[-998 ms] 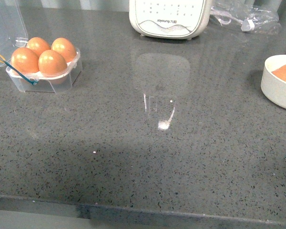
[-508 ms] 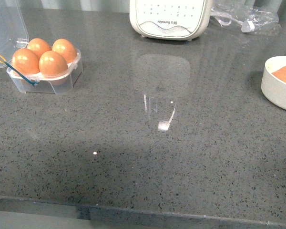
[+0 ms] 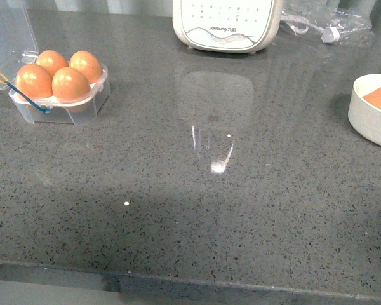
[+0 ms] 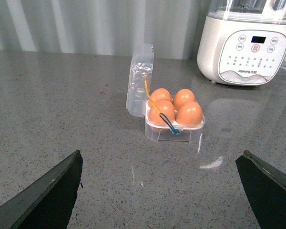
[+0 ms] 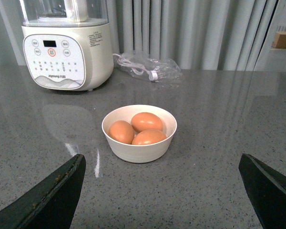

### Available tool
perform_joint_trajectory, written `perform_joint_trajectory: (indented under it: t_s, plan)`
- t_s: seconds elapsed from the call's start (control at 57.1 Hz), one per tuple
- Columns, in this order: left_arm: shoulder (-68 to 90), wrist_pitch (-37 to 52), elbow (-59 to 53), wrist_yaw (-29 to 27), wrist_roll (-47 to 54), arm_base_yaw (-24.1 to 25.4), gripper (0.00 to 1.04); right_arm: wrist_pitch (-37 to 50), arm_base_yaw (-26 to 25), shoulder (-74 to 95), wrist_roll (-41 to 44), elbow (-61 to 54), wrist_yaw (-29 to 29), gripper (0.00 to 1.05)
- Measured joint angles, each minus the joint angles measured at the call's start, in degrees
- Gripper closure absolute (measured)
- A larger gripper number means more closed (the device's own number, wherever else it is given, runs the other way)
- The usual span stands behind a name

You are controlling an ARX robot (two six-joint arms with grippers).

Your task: Put egg into box

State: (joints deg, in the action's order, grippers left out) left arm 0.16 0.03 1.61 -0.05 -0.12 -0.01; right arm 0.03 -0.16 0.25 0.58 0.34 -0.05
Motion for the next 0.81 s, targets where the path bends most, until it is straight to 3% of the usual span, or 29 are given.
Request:
perform_joint_trajectory:
  t_s: [0.385,0.42,0.473,0.508,0.63,0.805]
  plan:
    - [0.0,0.0,0.0,0.0,0.0,0.0,0.07,0.0,0.0,0.0,0.0,0.0,0.0,0.07]
    - [2.3,-3.8,1.6,-3.8,-1.6,-1.3,0.07,0.0,0.0,0.0,0.0,0.0,0.0,0.07]
    - [10.6,-17.8,6.9,-12.8,-4.4,-2.4,0.07,0.0,0.0,0.0,0.0,0.0,0.0,0.07]
    - [13.9,-21.9,8.4,-14.0,-5.0,-2.1,0.07,0.0,0.0,0.0,0.0,0.0,0.0,0.07]
    - [15.3,-22.7,9.9,-12.5,-6.1,-0.4,0.07,0.0,0.0,0.0,0.0,0.0,0.0,0.07]
    - [18.0,-17.0,11.3,-8.8,-6.1,2.6,0.07,0.0,0.0,0.0,0.0,0.0,0.0,0.07]
